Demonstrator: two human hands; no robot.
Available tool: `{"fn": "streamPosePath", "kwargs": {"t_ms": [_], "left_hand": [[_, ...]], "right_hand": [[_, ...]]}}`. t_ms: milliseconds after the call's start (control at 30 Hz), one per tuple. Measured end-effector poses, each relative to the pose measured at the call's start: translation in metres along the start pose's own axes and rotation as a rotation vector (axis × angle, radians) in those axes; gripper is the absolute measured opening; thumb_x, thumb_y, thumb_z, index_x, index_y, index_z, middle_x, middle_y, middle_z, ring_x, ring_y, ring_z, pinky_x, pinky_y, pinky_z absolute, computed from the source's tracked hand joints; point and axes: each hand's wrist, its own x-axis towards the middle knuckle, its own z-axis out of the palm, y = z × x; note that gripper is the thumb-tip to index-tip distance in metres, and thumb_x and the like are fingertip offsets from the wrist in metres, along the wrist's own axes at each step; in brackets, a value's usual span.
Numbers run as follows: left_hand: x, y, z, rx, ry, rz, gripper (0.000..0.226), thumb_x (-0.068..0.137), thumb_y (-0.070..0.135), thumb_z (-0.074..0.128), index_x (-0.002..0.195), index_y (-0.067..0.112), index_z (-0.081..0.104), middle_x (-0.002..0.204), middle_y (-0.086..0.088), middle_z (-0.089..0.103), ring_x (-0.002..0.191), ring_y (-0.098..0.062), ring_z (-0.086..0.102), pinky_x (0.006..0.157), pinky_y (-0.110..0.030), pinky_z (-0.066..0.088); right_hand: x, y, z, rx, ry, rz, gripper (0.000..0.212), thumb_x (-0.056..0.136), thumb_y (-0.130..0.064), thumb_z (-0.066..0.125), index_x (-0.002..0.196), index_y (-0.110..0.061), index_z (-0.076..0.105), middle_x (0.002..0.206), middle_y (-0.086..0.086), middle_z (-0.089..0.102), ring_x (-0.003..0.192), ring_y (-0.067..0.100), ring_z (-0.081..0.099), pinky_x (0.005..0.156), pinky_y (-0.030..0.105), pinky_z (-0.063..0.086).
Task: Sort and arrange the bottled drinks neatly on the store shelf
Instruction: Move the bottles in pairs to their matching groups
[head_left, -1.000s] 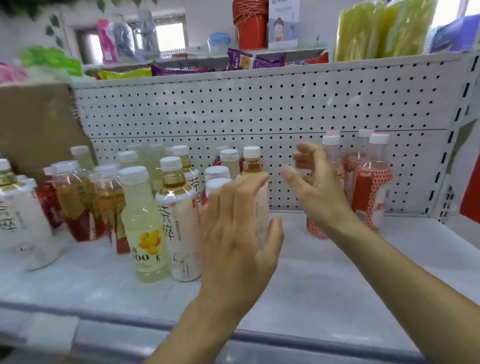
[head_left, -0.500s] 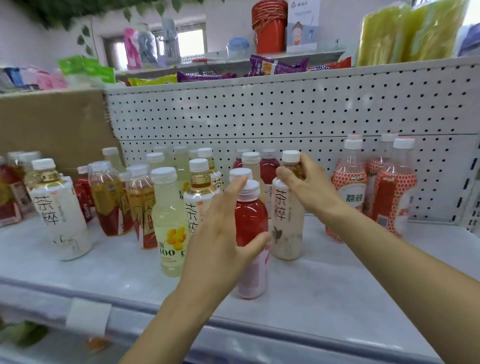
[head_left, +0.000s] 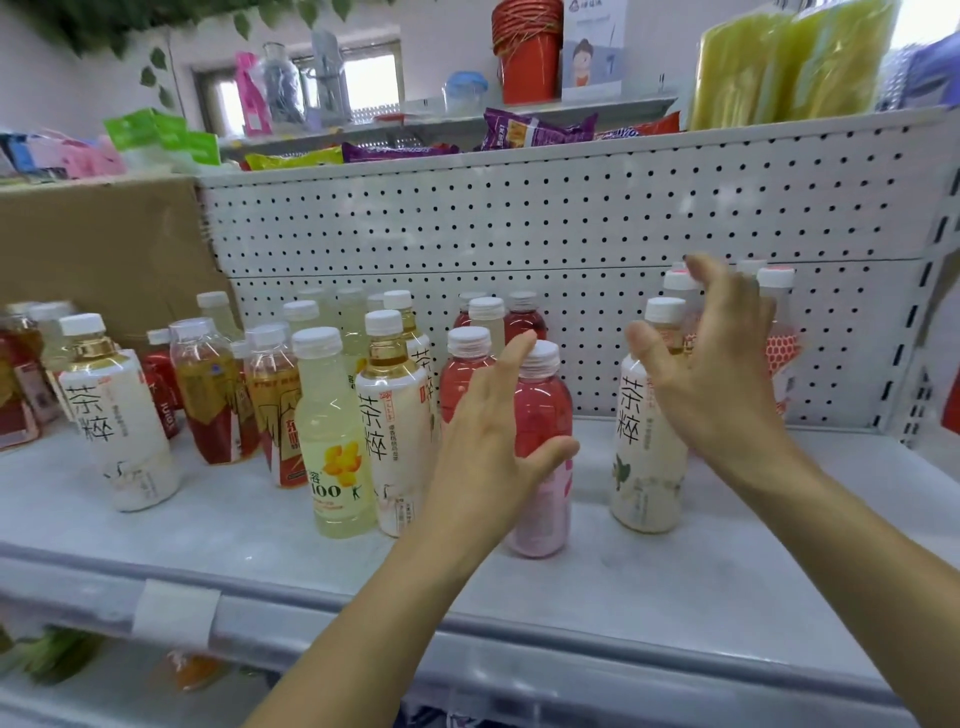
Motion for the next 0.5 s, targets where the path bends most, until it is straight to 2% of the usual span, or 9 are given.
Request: {"fn": "streamPosePath", "kwargs": {"t_ms": [33, 67, 167, 233, 267, 333, 500], "left_hand": [[-0.002, -0.002, -0.002, 0.029, -0.005, 0.005, 0.096, 0.081, 0.041, 0.077, 0.154, 0.042, 0.014, 0.149, 0.009, 0.040, 0.129, -0.011, 0.044, 0.103, -0.022, 0.031], [-0.005, -0.004, -0.006, 0.067, 0.010, 0.014, 0.095, 0.082, 0.041, 0.076, 0.154, 0.040, 0.014, 0.147, 0.008, 0.043, 0.129, -0.012, 0.044, 0.105, -0.023, 0.032], [-0.010, -0.015, -0.030, 0.102, 0.211, 0.028, 0.070, 0.088, 0.032, 0.069, 0.148, 0.030, 0.033, 0.127, 0.007, 0.054, 0.114, -0.014, 0.053, 0.095, -0.036, 0.048], [-0.009, -0.024, -0.052, 0.098, 0.329, 0.036, 0.056, 0.090, 0.021, 0.068, 0.140, 0.023, 0.044, 0.120, 0.005, 0.055, 0.110, -0.015, 0.053, 0.090, -0.037, 0.049], [-0.007, -0.029, -0.063, 0.120, 0.354, 0.045, 0.053, 0.089, 0.017, 0.069, 0.138, 0.020, 0.047, 0.120, 0.003, 0.056, 0.111, -0.016, 0.052, 0.091, -0.036, 0.048], [0.000, -0.039, -0.083, 0.179, 0.341, 0.049, 0.053, 0.089, 0.017, 0.069, 0.138, 0.016, 0.047, 0.125, -0.001, 0.054, 0.117, -0.017, 0.049, 0.099, -0.033, 0.042], [0.021, -0.067, -0.115, 0.272, 0.177, -0.048, 0.063, 0.093, 0.024, 0.065, 0.148, 0.022, 0.036, 0.146, -0.002, 0.041, 0.138, -0.018, 0.034, 0.108, -0.026, 0.023]], "right_hand": [[-0.002, -0.013, -0.004, 0.003, 0.041, -0.132, 0.056, 0.090, -0.033, 0.061, 0.138, -0.010, 0.041, 0.131, 0.009, 0.047, 0.120, 0.022, 0.039, 0.099, 0.028, 0.032], [-0.004, -0.024, -0.007, 0.034, 0.011, -0.232, 0.056, 0.090, -0.035, 0.058, 0.138, -0.011, 0.043, 0.130, 0.007, 0.049, 0.119, 0.020, 0.041, 0.098, 0.027, 0.033], [-0.011, -0.054, -0.002, 0.050, -0.385, -0.308, 0.060, 0.089, -0.051, 0.056, 0.142, -0.027, 0.042, 0.137, -0.005, 0.047, 0.124, 0.016, 0.045, 0.098, 0.037, 0.044], [-0.015, -0.061, 0.010, -0.137, -0.602, -0.314, 0.069, 0.085, -0.056, 0.061, 0.145, -0.035, 0.035, 0.143, -0.009, 0.038, 0.123, 0.017, 0.045, 0.094, 0.039, 0.047], [-0.017, -0.062, 0.016, -0.209, -0.648, -0.322, 0.070, 0.084, -0.052, 0.065, 0.145, -0.036, 0.034, 0.145, -0.007, 0.034, 0.119, 0.019, 0.048, 0.091, 0.038, 0.048], [-0.018, -0.062, 0.024, -0.244, -0.649, -0.299, 0.069, 0.084, -0.043, 0.071, 0.142, -0.034, 0.036, 0.144, -0.003, 0.031, 0.113, 0.022, 0.051, 0.086, 0.037, 0.050], [-0.011, -0.057, 0.039, -0.271, -0.610, -0.222, 0.066, 0.084, -0.035, 0.073, 0.139, -0.028, 0.039, 0.141, 0.002, 0.033, 0.121, 0.026, 0.047, 0.093, 0.041, 0.047]]}}
